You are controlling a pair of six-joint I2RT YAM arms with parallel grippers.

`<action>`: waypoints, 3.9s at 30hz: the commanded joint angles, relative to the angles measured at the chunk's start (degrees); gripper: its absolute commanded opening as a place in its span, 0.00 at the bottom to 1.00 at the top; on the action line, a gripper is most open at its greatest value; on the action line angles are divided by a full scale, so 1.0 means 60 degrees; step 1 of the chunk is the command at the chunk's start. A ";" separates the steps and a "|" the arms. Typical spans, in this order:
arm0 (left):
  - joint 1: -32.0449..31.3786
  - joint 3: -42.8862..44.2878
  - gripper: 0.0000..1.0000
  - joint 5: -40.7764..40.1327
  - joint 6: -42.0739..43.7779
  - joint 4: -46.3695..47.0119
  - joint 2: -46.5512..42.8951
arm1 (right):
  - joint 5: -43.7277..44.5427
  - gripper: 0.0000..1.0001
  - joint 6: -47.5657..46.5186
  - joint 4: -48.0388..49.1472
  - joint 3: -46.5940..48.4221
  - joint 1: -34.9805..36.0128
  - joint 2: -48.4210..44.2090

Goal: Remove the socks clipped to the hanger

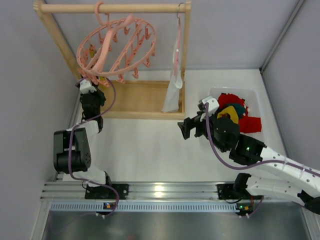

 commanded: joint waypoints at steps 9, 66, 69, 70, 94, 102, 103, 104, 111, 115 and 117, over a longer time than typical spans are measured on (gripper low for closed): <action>-0.3463 -0.2923 0.00 -0.5730 -0.1264 0.0585 -0.2941 | -0.0635 0.99 0.0127 0.0665 0.0131 -0.0107 -0.0700; -1.0716 -0.0450 0.00 -0.9995 0.2838 0.0116 -0.1243 | -0.0550 0.63 -0.2083 -0.3101 1.3344 -0.0121 0.9684; -1.0789 -0.0435 0.00 -1.0054 0.2867 0.0116 -0.1228 | -0.0371 0.59 -0.2245 -0.2983 1.3533 -0.0121 1.0094; -1.0804 -0.0435 0.00 -1.0069 0.2896 0.0116 -0.1214 | -0.0386 0.59 -0.2260 -0.3041 1.3636 -0.0121 1.0197; -1.1067 -0.0260 0.00 -1.0010 0.3175 0.0116 -0.1301 | -0.0327 0.55 -0.2817 -0.2045 1.3958 -0.0209 1.1105; -1.1112 -0.0216 0.00 -0.9966 0.3233 0.0130 -0.1360 | -0.0342 0.52 -0.3037 -0.1826 1.4120 -0.0355 1.1384; -1.1126 -0.0216 0.00 -0.9937 0.3233 0.0131 -0.1360 | -0.0328 0.52 -0.3051 -0.1796 1.4106 -0.0370 1.1413; -1.1141 -0.0201 0.00 -0.9952 0.3233 0.0131 -0.1345 | -0.0313 0.50 -0.3095 -0.1709 1.4106 -0.0385 1.1428; -1.1155 -0.0245 0.00 -0.9937 0.3248 0.0131 -0.1389 | -0.0473 0.42 -0.3139 -0.1532 1.4106 -0.0414 1.1457; -1.1141 -0.0289 0.00 -0.9952 0.3233 0.0131 -0.1404 | -0.0547 0.24 -0.3023 -0.1488 1.4077 -0.0414 1.1370; -1.1155 -0.0318 0.00 -1.0010 0.3233 0.0131 -0.1419 | -0.0664 0.13 -0.2935 -0.1430 1.3902 -0.0414 1.1297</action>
